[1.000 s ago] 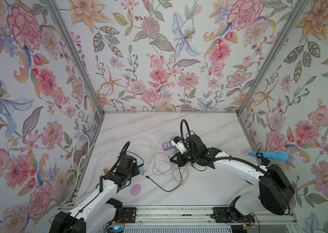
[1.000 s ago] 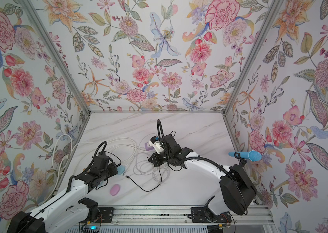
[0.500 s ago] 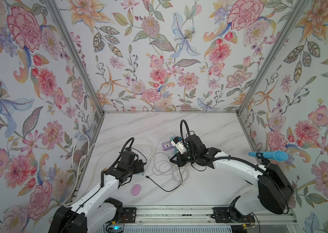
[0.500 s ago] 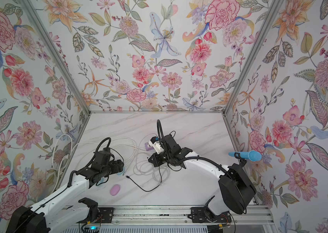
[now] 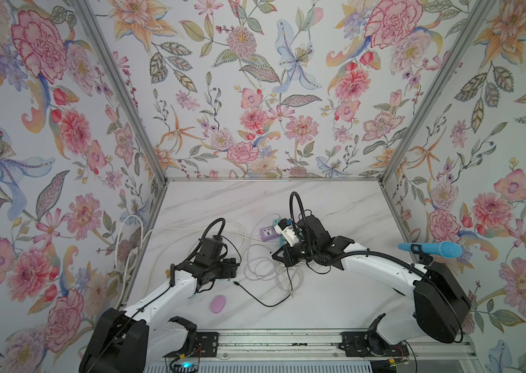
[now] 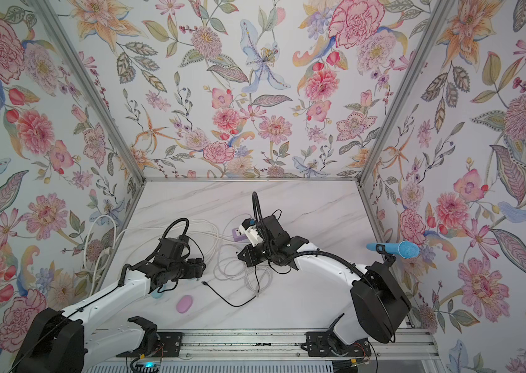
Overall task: Charge the bluetooth headset
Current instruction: Pick up the bluetooth headset from the center of the board.
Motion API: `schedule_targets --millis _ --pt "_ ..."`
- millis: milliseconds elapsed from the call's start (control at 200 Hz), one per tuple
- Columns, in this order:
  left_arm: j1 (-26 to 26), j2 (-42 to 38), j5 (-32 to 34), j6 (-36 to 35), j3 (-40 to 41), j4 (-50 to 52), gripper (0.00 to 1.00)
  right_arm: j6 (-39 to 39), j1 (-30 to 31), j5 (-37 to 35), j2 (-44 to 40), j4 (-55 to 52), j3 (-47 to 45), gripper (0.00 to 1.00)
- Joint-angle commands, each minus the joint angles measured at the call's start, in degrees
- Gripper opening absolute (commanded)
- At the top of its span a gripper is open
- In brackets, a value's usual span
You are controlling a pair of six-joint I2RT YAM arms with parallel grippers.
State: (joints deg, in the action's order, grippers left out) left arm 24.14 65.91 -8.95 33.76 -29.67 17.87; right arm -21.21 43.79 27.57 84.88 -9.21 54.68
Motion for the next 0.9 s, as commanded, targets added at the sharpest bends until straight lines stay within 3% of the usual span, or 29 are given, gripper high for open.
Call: schedule_targets --millis 0,100,230,400,480,680,796,896 --pt "2.6 1.7 1.7 -0.7 -0.9 1.9 0.8 -0.6 -0.1 -0.8 -0.6 -0.1 0.2 0.0" --pt "3.2 2.9 2.4 0.1 -1.0 2.4 0.75 -0.7 0.0 -0.8 -0.4 -0.1 0.2 0.0" --pt "3.1 2.9 2.5 0.2 -1.1 2.4 0.56 -0.9 0.0 -0.7 -0.2 -0.1 0.2 0.0" --pt "3.2 1.6 3.8 0.9 -1.0 2.8 0.57 -0.9 0.0 -0.8 -0.3 -0.1 0.0 0.0" --pt "3.1 1.5 3.9 1.0 -1.0 2.7 0.52 -0.8 0.0 -0.8 -0.2 -0.1 0.0 0.0" --pt "3.2 2.8 4.4 1.0 -0.9 2.8 0.51 -0.8 0.1 -0.6 0.0 -0.1 0.2 0.0" --pt "3.2 3.1 4.9 1.1 -1.1 2.8 0.64 -0.8 0.1 -0.7 0.0 -0.1 0.1 0.0" --pt "3.2 3.4 5.2 1.2 -1.1 2.5 0.67 -0.7 0.1 -0.7 -0.1 -0.1 0.0 0.0"
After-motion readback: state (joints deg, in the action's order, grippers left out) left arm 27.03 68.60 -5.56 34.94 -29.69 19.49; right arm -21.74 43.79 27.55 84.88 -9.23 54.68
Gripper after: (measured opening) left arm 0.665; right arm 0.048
